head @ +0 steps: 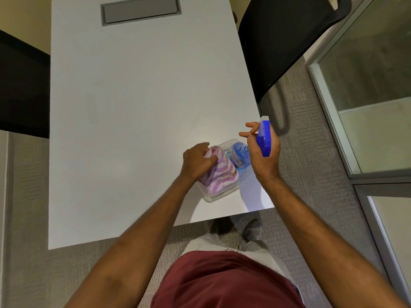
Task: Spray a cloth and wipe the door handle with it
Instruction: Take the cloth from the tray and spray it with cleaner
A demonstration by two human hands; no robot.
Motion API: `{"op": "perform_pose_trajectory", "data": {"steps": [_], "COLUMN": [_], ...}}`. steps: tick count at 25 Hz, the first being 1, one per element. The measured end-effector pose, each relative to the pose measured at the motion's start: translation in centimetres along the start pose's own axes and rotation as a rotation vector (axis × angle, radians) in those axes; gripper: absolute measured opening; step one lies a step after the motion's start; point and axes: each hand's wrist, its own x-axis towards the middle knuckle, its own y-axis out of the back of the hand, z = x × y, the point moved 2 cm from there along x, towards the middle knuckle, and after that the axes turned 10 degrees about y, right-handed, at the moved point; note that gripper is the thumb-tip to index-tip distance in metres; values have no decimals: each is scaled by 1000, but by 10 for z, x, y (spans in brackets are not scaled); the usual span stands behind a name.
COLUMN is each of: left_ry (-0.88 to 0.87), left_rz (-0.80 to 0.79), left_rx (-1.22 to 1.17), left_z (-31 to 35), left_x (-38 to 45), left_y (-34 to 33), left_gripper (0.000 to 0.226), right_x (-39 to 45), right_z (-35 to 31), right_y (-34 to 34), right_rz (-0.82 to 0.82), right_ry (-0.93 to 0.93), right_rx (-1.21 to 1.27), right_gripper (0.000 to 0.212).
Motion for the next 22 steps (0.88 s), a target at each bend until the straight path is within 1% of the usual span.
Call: {"op": "perform_pose_trajectory", "data": {"steps": [1,3,6,8,9,11,13,15,17,20,22], "left_ry": [29,61,76,72,79,97,88,94,101,101,104], "left_rz": [-52,-102,-92,-77,-73,-79,-79,-73,-94,-147,-172], "left_rx": [-104,-299,-562,-706,-773,-887,-971,-1017,-1054,-1043,-989], "left_z": [6,19,37,51,59,76,91,106,117,127,129], "left_x": [-7,-21,-36,-47,-53,-66,-76,-85,-93,-103,-108], "left_y": [8,25,50,65,72,86,101,114,121,120,118], "left_gripper": [30,23,19,21,22,22,22,26,32,31,26], "right_x": [3,7,8,6,4,-2,-11,-20,-28,-35,-35], "right_z": [-12,-38,-72,-94,-104,-119,-127,-130,-130,-134,-136], "right_y": [4,12,26,37,41,50,57,60,58,58,63], "right_rz": [8,22,13,5,-3,-54,-116,-163,-218,-263,-233], "right_ry": [22,85,187,255,280,310,348,371,386,428,478], "right_rx": [16,32,22,-14,-37,-43,-80,-222,-343,-347,-352], "right_gripper": [28,22,13,6,6,3,21,41,56,74,75]}}
